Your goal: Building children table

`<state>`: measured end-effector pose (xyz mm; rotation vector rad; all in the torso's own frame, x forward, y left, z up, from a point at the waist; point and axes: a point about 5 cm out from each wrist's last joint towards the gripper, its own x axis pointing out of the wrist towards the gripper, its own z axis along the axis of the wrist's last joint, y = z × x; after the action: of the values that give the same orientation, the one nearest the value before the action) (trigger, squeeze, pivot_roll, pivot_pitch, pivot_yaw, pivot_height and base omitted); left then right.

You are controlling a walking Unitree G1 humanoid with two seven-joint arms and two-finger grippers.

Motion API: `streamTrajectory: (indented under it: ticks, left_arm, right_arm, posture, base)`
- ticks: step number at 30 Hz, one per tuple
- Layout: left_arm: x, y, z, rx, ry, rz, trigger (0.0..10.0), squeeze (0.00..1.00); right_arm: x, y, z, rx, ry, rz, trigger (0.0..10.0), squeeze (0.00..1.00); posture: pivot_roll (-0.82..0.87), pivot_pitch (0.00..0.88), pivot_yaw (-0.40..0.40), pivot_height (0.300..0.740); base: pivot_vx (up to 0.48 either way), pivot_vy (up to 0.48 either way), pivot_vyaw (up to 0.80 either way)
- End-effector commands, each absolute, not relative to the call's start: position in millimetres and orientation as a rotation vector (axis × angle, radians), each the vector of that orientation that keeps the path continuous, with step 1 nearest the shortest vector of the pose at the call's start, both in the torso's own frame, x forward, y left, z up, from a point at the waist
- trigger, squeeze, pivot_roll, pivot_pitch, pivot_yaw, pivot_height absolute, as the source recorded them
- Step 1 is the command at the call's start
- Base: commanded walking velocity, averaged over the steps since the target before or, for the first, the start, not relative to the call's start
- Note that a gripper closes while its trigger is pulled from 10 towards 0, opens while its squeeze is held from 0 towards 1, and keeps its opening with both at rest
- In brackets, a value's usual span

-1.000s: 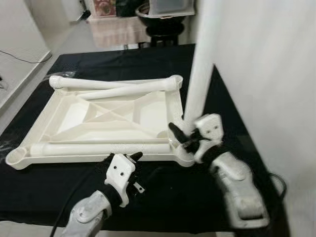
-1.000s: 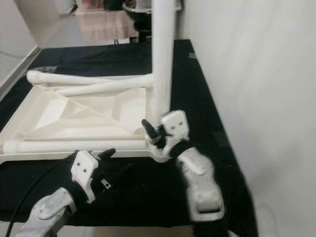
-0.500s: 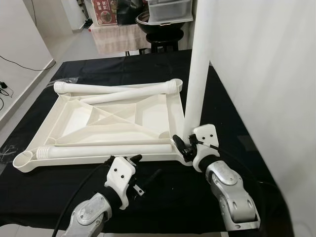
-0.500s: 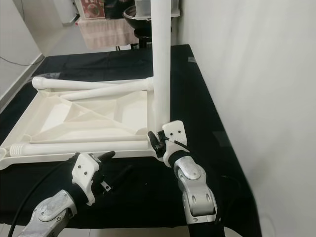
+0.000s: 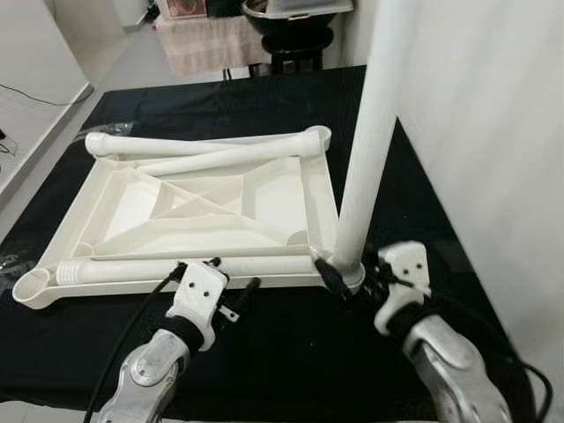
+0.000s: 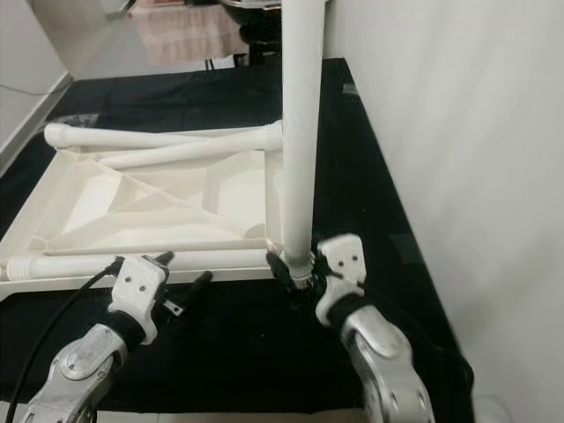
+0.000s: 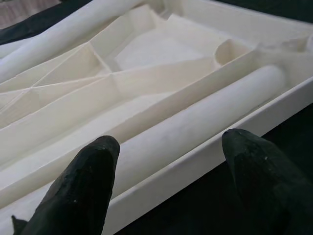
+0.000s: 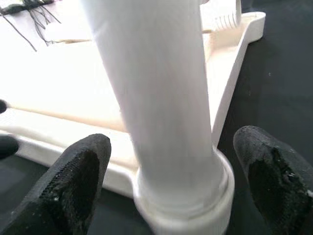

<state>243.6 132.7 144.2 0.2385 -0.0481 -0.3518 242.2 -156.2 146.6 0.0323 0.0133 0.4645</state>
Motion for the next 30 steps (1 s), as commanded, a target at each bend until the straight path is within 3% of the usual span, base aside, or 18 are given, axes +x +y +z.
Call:
streamTrajectory:
  ticks: [1, 6, 16, 22, 30]
  left_arm:
    - [241, 137, 141, 0.269, -0.031, -0.33, 10.0, 0.0]
    - [242, 136, 141, 0.27, -0.03, -0.335, 10.0, 0.0]
    - [243, 133, 142, 0.314, -0.031, -0.351, 10.0, 0.0]
    - [244, 132, 142, 0.318, -0.033, -0.358, 10.0, 0.0]
    - [250, 131, 150, 0.308, -0.055, -0.353, 10.0, 0.0]
  right_arm:
    - [234, -155, 149, 0.079, 0.0, 0.517, 10.0, 0.0]
    - [212, -164, 147, 0.182, 0.003, 0.598, 10.0, 0.0]
    - [189, -148, 148, 0.208, 0.068, 0.861, 10.0, 0.0]
    - [200, -147, 153, 0.186, 0.031, 0.837, 10.0, 0.0]
    - [246, -146, 157, 0.081, -0.048, 0.562, 10.0, 0.0]
  posture:
    - [-0.08, 0.162, 0.062, 0.74]
    - [-0.09, 0.163, 0.067, 0.74]
    - [-0.08, 0.161, 0.072, 0.74]
    - [-0.08, 0.157, 0.069, 0.74]
    - [-0.07, 0.145, 0.066, 0.74]
  base:
    - [0.0, 0.439, 0.0]
    - [0.0, 0.44, 0.0]
    - [0.0, 0.439, 0.0]
    - [0.0, 0.438, 0.0]
    - [0.0, 0.44, 0.0]
